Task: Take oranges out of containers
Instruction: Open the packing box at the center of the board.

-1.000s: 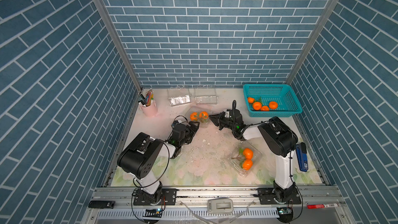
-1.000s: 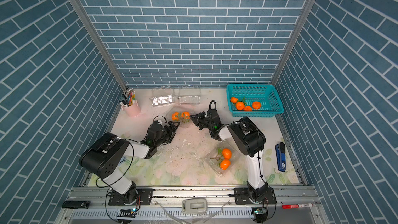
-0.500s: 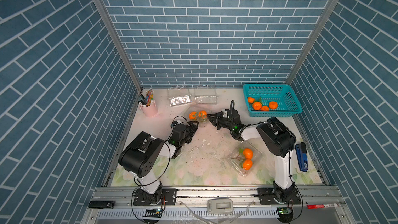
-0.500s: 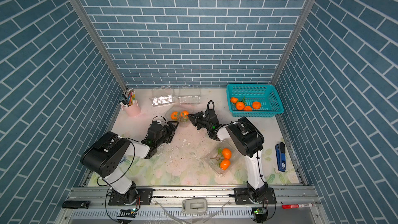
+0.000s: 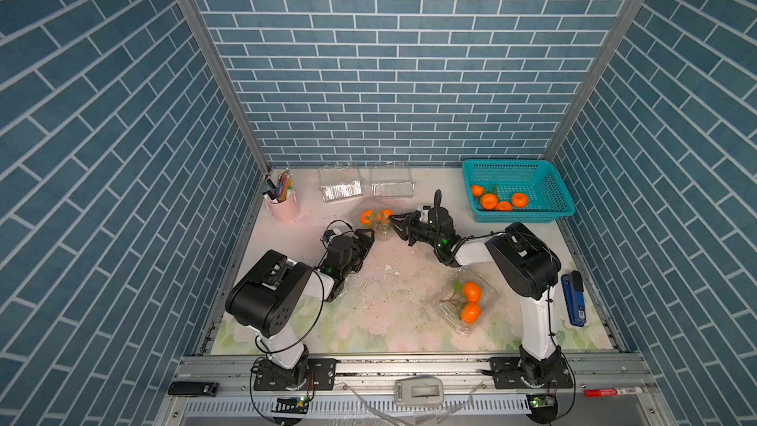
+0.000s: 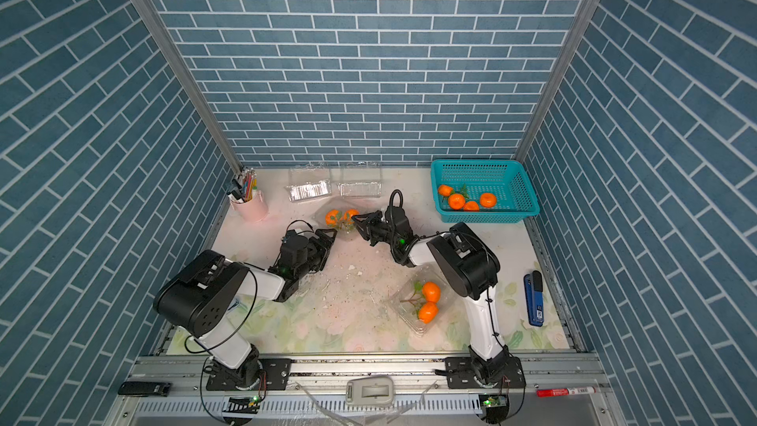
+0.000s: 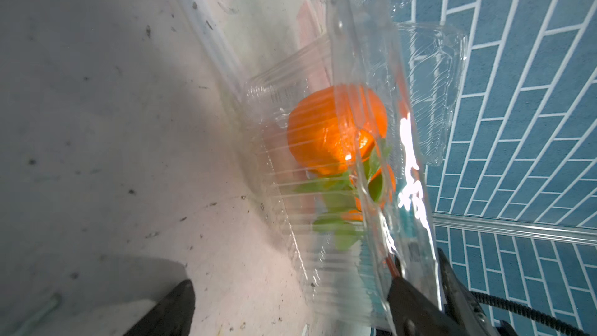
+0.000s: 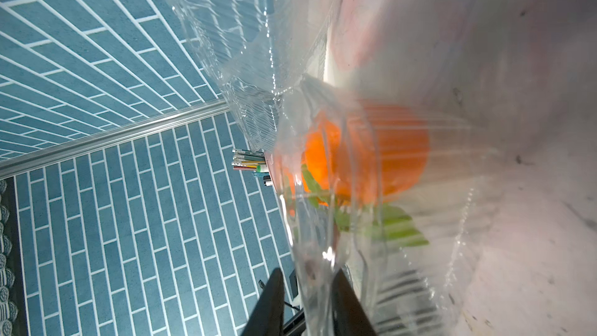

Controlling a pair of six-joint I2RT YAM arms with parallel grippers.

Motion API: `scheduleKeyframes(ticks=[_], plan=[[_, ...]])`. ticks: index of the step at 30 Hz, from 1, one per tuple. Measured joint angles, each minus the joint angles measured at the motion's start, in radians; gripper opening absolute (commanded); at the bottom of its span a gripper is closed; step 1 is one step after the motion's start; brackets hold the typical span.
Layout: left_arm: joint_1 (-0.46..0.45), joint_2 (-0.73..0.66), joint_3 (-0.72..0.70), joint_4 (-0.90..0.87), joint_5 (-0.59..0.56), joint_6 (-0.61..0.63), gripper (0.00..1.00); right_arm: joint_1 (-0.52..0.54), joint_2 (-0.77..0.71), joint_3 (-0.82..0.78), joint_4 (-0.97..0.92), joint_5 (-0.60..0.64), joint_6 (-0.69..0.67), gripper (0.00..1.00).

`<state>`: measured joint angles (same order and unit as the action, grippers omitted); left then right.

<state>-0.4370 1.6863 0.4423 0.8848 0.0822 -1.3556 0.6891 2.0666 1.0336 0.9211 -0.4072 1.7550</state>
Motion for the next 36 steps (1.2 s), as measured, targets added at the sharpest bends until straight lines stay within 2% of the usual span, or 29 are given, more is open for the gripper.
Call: scheduleKeyframes(ticks=[5,12,22,26,30,36], plan=[[0.0,0.008,0.0,0.008,0.0,0.001,0.95,0.007,0.001,0.009,0.008,-0.01,0.003,0.32],[-0.028,0.016,0.0,0.021,0.053,0.005,0.94,0.092,0.015,0.034,0.061,-0.044,0.029,0.33],[-0.028,-0.014,-0.003,-0.027,0.053,0.016,0.93,0.071,0.015,0.031,0.067,-0.054,0.04,0.32],[-0.024,-0.059,-0.011,-0.101,0.049,0.029,0.93,0.059,0.015,0.031,0.067,-0.059,0.045,0.26],[0.014,-0.122,-0.015,-0.206,0.055,0.058,0.93,0.048,0.015,0.027,0.067,-0.06,0.047,0.24],[0.12,-0.229,-0.01,-0.374,0.076,0.122,0.96,0.03,0.015,-0.003,0.061,-0.066,0.047,0.24]])
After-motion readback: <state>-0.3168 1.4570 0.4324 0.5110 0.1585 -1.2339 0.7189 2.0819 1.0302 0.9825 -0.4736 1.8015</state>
